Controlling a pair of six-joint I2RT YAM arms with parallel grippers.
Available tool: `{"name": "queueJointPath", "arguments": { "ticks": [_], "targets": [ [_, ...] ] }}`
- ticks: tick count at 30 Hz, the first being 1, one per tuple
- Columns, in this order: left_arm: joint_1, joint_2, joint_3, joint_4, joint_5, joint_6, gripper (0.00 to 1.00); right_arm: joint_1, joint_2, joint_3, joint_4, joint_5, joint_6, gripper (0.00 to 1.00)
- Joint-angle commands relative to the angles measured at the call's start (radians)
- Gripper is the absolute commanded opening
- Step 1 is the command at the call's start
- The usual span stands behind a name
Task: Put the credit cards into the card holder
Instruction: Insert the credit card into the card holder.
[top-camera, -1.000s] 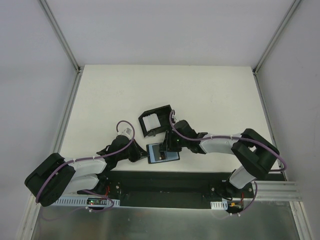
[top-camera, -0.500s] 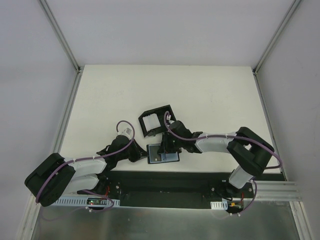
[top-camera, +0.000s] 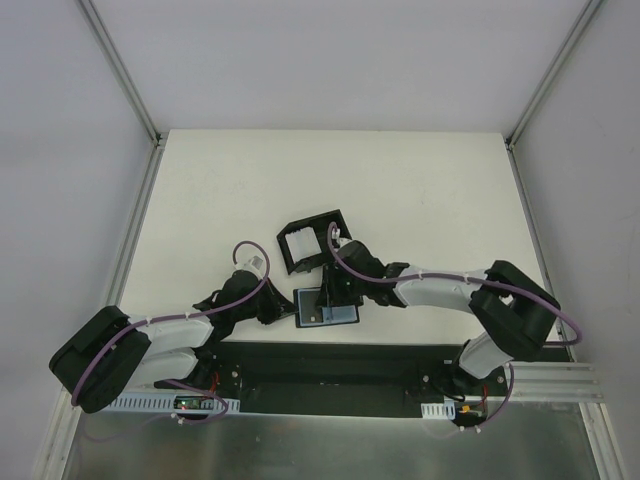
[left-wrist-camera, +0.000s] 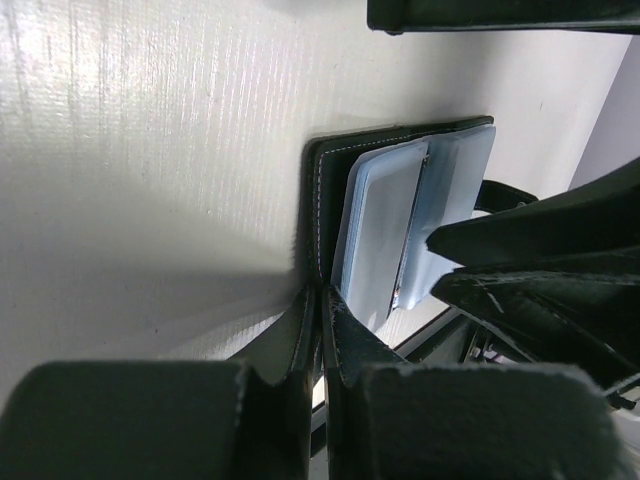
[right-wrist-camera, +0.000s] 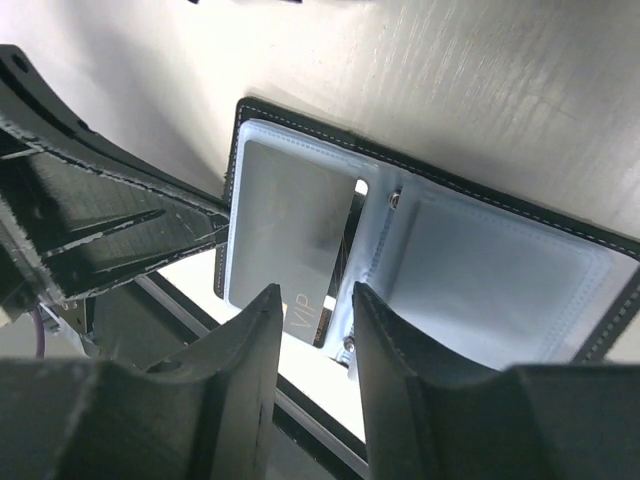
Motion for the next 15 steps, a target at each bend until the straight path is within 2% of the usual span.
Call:
{"name": "queueJointPath", "arguments": {
  "ticks": [1,15],
  "targets": [
    [0.005,-0.005,-0.009,-0.063,-0.003,0.012,0.00,0.016,-0.085,0.010,-0.071,0.080,-0.060,0.40],
    [0.005,-0.070,-0.006,-0.105,0.002,0.011,0.00,0.157,-0.090,0.075,-0.158,0.235,-0.118,0.45]
  ]
}}
